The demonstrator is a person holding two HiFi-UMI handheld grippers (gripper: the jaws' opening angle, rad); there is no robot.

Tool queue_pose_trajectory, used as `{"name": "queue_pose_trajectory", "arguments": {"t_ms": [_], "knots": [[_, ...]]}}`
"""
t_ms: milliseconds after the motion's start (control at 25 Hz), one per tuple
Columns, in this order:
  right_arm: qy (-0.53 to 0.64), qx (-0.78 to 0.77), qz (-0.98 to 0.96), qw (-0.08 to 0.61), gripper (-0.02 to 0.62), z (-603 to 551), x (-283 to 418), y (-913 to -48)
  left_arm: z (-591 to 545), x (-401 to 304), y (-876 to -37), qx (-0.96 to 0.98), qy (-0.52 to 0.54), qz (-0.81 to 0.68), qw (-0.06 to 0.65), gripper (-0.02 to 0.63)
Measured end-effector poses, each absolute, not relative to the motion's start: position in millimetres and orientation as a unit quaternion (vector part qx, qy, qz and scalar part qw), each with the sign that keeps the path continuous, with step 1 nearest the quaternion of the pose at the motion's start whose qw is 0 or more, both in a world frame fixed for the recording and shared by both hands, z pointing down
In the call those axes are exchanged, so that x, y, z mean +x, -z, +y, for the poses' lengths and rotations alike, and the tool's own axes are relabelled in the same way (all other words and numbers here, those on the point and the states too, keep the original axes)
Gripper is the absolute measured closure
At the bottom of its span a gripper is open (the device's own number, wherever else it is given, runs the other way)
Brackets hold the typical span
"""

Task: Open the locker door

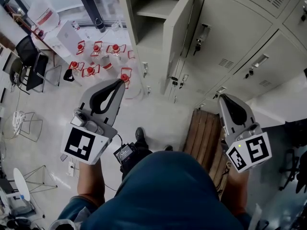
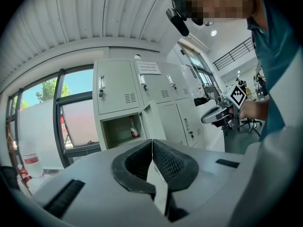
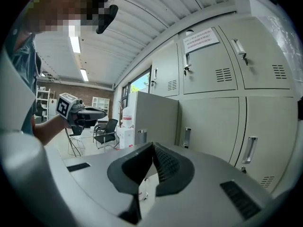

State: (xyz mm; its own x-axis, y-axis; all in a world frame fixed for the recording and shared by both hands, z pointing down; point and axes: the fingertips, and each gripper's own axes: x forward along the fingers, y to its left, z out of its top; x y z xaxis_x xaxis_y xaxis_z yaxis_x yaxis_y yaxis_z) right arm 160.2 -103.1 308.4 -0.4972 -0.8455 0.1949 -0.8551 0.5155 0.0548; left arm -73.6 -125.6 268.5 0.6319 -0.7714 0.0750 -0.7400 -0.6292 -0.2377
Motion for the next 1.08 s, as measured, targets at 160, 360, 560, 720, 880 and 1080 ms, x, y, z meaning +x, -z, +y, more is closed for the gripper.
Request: {"name": "queue_pose_trajectory", "arguments": {"t_ms": [160, 360, 560, 720, 880, 1080], "knots": [[-0.011, 0.494, -0.863, 0.106, 0.560, -103.7, 160.5, -306.7, -123.2, -73.3, -269.7, -0.899, 0.087, 0.419, 0.093, 0.586], [-0.019, 0.492, -0.863, 0.109, 0.559, -105.6, 163.0, -310.7, -125.4, -70.6, -276.7, -0.900, 0.091, 0.418, 0.085, 0.586], [-0.024, 0.491, -0.864, 0.112, 0.560, -109.0, 165.5, -314.1, -128.6, -65.8, -282.9, -0.902, 0.094, 0.415, 0.078, 0.586], [-0.026, 0.491, -0.863, 0.115, 0.560, -112.4, 168.3, -316.0, -131.7, -61.2, -285.4, -0.903, 0.097, 0.412, 0.076, 0.586], [-0.028, 0.494, -0.862, 0.116, 0.559, -115.9, 171.9, -318.6, -135.5, -57.0, -288.5, -0.904, 0.099, 0.409, 0.074, 0.586], [-0.029, 0.494, -0.861, 0.118, 0.559, -120.3, 177.1, -321.3, -139.2, -50.0, -292.2, -0.906, 0.102, 0.404, 0.072, 0.586]]}}
